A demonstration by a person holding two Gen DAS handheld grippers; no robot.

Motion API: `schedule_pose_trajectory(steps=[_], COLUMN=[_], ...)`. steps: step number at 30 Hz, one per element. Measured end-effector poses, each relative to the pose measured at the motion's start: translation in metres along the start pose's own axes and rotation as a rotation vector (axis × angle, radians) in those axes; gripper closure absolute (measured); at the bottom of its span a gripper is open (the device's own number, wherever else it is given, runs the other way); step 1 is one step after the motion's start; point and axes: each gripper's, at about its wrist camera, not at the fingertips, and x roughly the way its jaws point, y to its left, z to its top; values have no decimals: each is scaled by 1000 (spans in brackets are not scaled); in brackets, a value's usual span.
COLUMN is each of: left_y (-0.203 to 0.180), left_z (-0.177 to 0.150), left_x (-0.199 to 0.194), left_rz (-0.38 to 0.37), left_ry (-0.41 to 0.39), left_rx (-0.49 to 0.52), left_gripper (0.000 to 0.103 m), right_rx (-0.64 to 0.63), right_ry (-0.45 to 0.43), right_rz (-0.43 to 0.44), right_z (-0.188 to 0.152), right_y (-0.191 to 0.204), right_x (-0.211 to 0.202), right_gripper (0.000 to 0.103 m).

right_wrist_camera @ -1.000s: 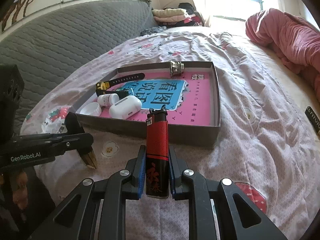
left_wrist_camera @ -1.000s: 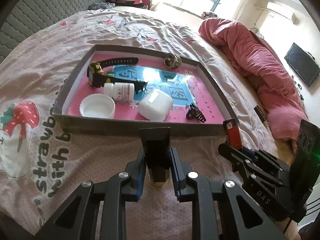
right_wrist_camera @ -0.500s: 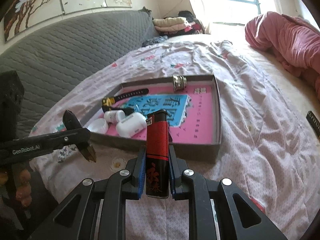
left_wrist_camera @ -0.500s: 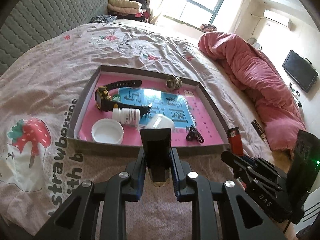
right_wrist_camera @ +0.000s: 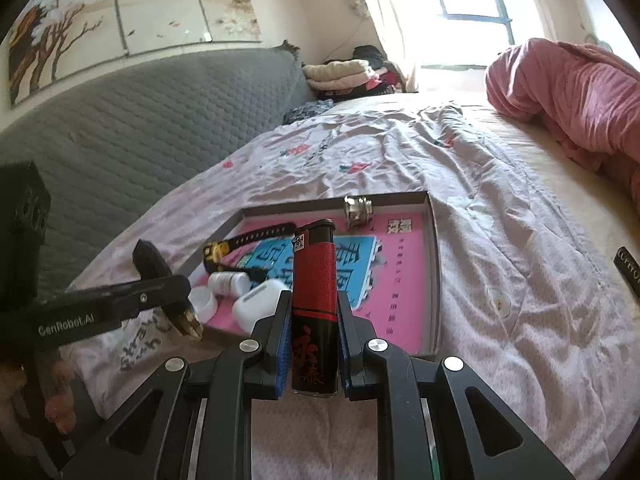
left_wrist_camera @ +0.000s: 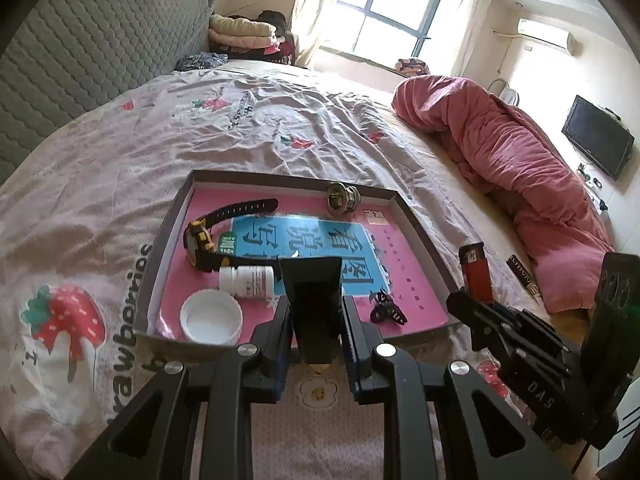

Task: Organize rigid objects
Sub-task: 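Lift the lipstick and lighter and carry both over the grey box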

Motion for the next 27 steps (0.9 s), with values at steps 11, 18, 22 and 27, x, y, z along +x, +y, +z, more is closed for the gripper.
schedule_pose_trajectory(steps=[11,18,22,27], left_y=[2,10,18,23], left_z=[13,21,22,21], left_x=[14,25,34,40], left_rz=[16,41,55,61], left_ry=[-18,-17,0,11], left_rx=[16,14,4,-3], left_gripper=[80,80,80,80], right_rx=[15,19,21,6], right_ry=[-16,-20,-12,-16], right_rz=[-11,-25,-25,-36], right_z=[15,18,20,23], right_y=[-10,-17,-21,-22], right_x=[16,23,30,34], right_gripper=[84,84,84,84])
